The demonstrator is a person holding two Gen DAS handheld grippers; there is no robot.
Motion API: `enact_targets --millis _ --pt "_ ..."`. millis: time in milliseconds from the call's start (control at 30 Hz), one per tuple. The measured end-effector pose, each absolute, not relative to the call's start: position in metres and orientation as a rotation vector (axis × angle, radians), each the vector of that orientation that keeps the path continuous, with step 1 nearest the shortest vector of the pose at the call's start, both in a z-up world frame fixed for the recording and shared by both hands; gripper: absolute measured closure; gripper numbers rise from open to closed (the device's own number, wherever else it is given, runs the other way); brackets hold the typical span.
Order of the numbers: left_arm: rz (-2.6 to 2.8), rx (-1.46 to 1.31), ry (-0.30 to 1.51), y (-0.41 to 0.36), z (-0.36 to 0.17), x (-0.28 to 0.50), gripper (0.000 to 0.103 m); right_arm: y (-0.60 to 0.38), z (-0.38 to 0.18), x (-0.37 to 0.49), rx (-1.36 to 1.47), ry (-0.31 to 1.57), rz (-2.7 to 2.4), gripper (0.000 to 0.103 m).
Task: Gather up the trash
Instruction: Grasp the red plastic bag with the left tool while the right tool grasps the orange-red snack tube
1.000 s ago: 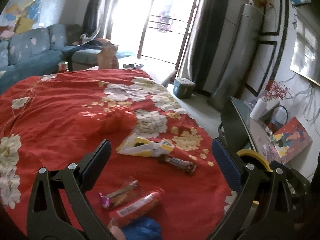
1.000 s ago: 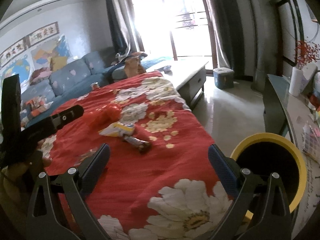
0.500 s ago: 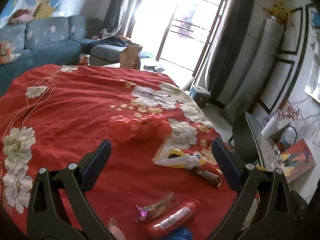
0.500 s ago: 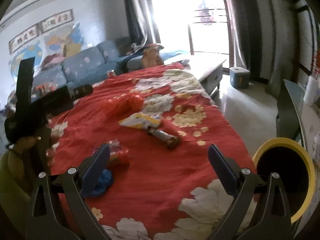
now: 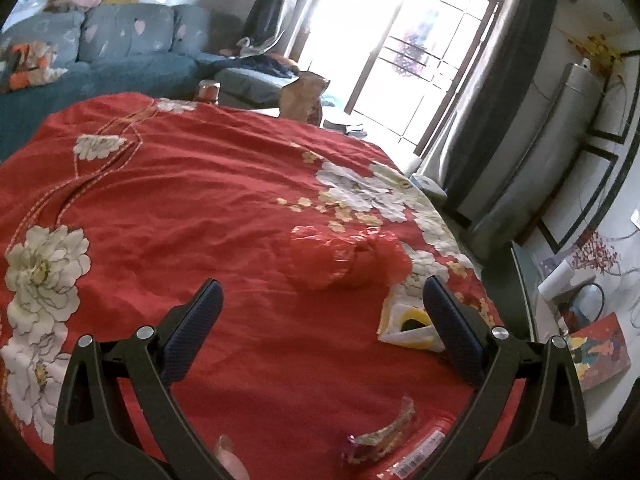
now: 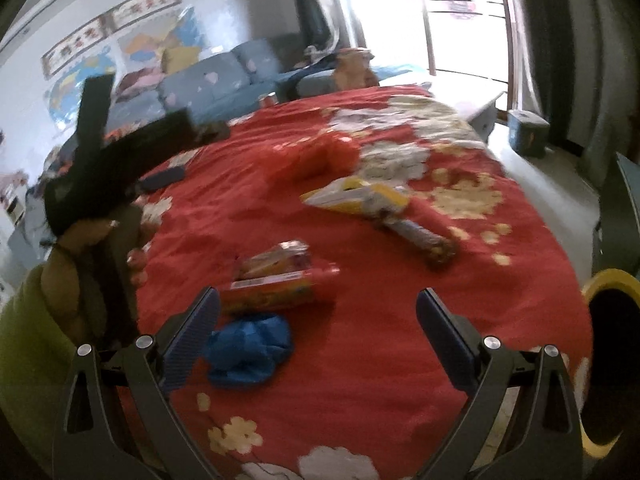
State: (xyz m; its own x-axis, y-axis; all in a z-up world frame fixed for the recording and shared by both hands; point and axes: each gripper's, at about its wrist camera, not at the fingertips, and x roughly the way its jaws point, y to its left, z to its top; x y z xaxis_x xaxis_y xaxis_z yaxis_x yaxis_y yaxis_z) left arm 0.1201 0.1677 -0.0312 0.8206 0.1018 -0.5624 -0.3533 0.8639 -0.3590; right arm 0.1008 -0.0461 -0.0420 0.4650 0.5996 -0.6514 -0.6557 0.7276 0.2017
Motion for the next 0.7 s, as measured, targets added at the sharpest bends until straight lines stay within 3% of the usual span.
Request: enact_targets --millis 700 --pt "0.220 -0.456 0.660 0.180 -0.056 0.155 0.011 0.020 -0.084 0.106 -0.213 0.864 0.811 0.007"
